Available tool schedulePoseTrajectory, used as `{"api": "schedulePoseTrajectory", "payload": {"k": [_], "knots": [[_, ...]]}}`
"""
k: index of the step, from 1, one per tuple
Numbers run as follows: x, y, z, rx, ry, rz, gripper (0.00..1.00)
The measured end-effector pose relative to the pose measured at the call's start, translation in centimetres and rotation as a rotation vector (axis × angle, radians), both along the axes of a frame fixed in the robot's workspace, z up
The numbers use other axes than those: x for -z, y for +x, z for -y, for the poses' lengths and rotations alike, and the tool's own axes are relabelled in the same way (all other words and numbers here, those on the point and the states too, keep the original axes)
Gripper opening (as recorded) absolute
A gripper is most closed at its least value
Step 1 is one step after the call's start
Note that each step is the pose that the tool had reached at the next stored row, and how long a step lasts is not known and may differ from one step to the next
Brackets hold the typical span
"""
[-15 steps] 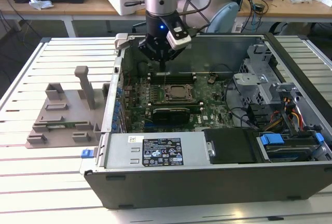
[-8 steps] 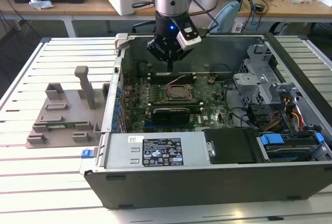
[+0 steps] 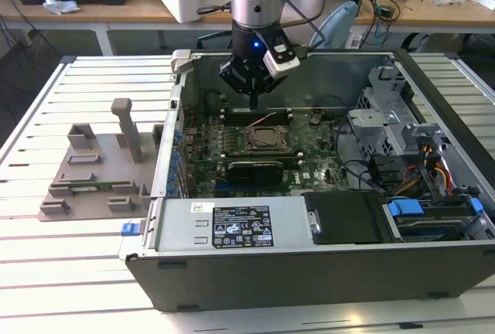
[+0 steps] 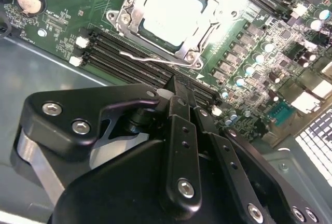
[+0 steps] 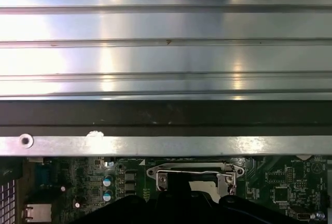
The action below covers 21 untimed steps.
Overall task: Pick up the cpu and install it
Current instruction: 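Install the first cpu locking lever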
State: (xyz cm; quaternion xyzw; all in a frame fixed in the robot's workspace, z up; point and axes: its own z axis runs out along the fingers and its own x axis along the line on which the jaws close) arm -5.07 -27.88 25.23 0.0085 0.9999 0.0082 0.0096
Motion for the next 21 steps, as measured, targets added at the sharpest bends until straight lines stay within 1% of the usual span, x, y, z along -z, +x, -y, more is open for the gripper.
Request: {"api": "schedulePoseTrajectory", "payload": {"k": [11, 19, 21], "knots": [[1.13, 0.1, 0.00, 0.000, 0.0000, -0.0005, 0.11], [1.76, 0.1, 0.00, 0.000, -0.0001, -0.0007, 0.11], [2.21, 0.1, 0.00, 0.000, -0.0001, -0.0010, 0.11]]}}
